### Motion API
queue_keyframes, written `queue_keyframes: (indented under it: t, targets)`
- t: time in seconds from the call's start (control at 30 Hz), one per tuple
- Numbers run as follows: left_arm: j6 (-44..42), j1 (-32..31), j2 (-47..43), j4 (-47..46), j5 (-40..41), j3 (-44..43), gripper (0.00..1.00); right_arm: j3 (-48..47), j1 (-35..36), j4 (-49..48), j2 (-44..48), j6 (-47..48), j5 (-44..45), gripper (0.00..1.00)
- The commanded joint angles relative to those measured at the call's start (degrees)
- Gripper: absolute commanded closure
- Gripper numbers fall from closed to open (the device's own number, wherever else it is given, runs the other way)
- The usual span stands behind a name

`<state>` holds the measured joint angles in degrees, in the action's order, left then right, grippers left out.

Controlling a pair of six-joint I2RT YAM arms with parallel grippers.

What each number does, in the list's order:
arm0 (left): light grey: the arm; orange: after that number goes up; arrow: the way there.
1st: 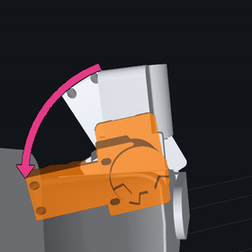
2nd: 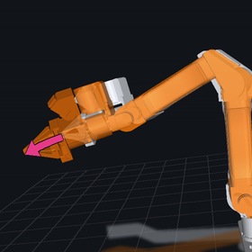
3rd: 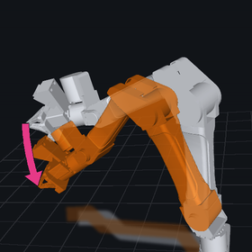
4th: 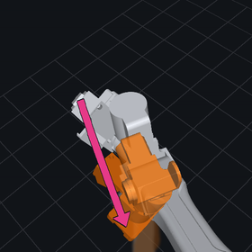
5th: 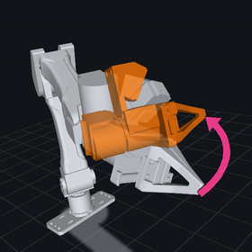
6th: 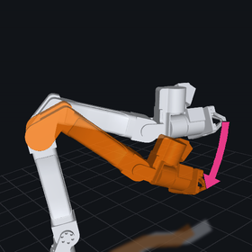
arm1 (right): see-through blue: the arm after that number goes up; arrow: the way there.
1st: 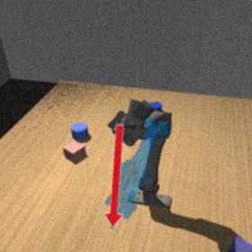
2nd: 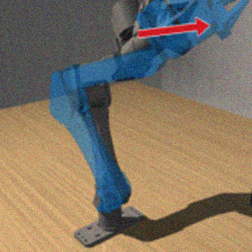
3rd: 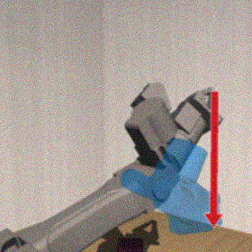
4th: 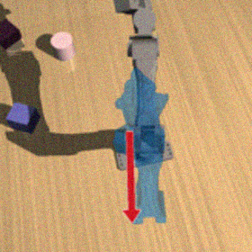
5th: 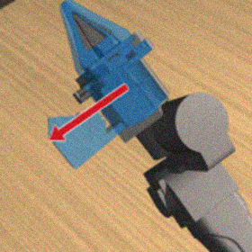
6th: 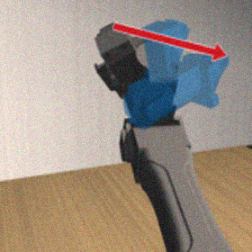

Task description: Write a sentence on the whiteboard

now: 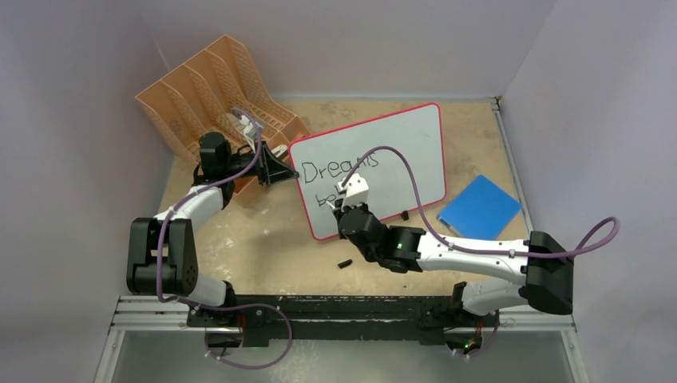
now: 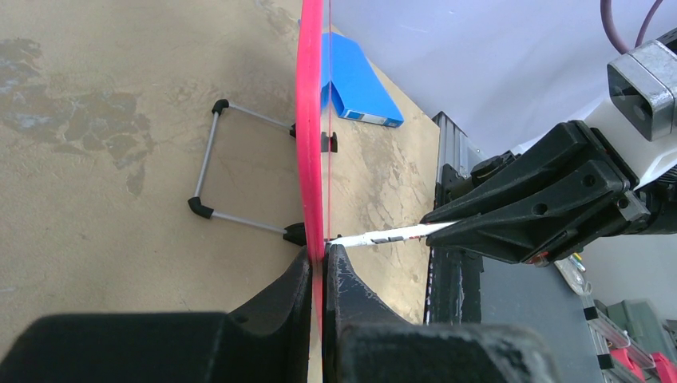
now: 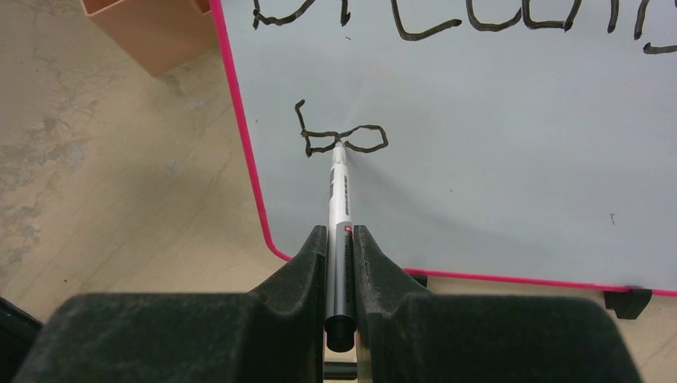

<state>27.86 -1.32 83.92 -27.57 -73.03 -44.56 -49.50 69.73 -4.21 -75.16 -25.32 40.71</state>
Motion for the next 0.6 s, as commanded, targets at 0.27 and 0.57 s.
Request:
queue_keyframes:
  t: [0.27,0.57]
  targets:
    - [-1.6,-0.5,-1.8,-0.8,-0.8,-1.4,1.00,-1.4,-0.2,2.8,0.7,-0.8,0.5,1.00]
    - [-1.6,-0.5,-1.7,-0.8,-0.9,-1.5,1.00,-1.5,-0.2,4.1,0.6,-1.6,2.8,1.00]
